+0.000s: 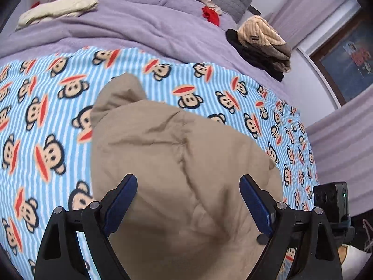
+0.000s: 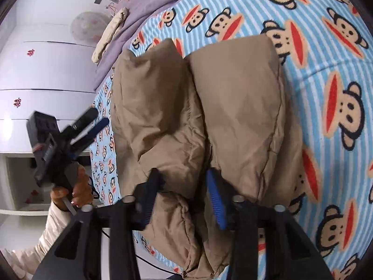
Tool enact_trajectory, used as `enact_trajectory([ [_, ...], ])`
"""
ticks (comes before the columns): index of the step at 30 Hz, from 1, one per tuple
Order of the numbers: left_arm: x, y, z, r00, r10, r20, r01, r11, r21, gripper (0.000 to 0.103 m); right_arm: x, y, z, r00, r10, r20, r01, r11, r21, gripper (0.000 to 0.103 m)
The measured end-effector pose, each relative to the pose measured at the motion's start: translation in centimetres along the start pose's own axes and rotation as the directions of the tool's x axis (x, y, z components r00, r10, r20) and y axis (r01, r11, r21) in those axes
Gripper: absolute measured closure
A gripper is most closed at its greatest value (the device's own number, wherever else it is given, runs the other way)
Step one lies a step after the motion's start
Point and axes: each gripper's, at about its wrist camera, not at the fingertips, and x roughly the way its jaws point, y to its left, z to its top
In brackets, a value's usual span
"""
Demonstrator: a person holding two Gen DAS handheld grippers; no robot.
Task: Fold large clothes
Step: 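Lower the jacket bundle flat onto the blanket and open both tools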
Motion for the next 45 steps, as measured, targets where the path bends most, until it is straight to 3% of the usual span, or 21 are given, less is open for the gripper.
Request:
enact_trajectory([
  [5, 6.2, -4.2, 2.1, 0.986, 0.152, -0.063, -0.149, 0.987, 0.063, 0.013, 2.4, -0.9, -1.2, 0.980, -0.200, -0.007, 0.199, 0.977, -0.076, 0.083],
  [13, 12.1, -6.9, 1.8, 0.931, 0.356, -0.077, -0.337, 0.923, 0.188, 0.012, 2.5, -4.6, -0.5, 0.972, -0.232, 0.042, 0.233, 0.972, -0.036, 0.085],
  [15, 11.7, -6.9, 1.8, 0.933, 0.353, -0.076, -0.335, 0.925, 0.181, 0.012, 2.2, -5.9, -0.6, 0.978, -0.204, 0.041, 0.204, 0.979, 0.002, 0.085],
  [19, 8.1, -6.4, 1.3, 0.951, 0.302, -0.064, -0.290, 0.946, 0.147, 0.012, -0.1, -6.9, -3.0, 0.983, -0.176, 0.044, 0.175, 0.984, 0.025, 0.085],
  [23, 3.7, -5.8, -0.6, 0.952, 0.303, -0.042, -0.295, 0.945, 0.139, 0.012, 1.0, -7.9, -2.6, 0.983, -0.178, 0.044, 0.177, 0.984, 0.030, 0.084],
  [29, -1.2, -4.2, -5.1, 0.947, 0.315, -0.068, -0.310, 0.948, 0.076, 0.012, -2.0, -7.2, -4.8, 0.970, -0.240, 0.051, 0.240, 0.971, 0.005, 0.075],
  [36, -3.8, -3.2, -9.0, 0.938, 0.330, -0.103, -0.333, 0.943, -0.011, 0.010, -4.8, -5.9, -5.7, 0.952, -0.303, 0.038, 0.303, 0.953, 0.012, 0.065],
  [40, -4.7, -3.0, -10.1, 0.943, 0.315, -0.108, -0.320, 0.947, -0.034, 0.010, -6.0, -4.9, -7.0, 0.945, -0.324, 0.034, 0.324, 0.946, 0.005, 0.057],
  [43, -5.1, -3.1, -10.6, 0.939, 0.327, -0.110, -0.332, 0.943, -0.032, 0.000, -6.6, -4.6, -7.8, 0.942, -0.333, 0.036, 0.333, 0.943, 0.004, 0.055],
  [45, -5.3, -3.2, -10.8, 0.938, 0.329, -0.112, -0.335, 0.942, -0.032, 0.000, -6.9, -4.4, -8.2, 0.941, -0.337, 0.034, 0.337, 0.942, 0.008, 0.055],
])
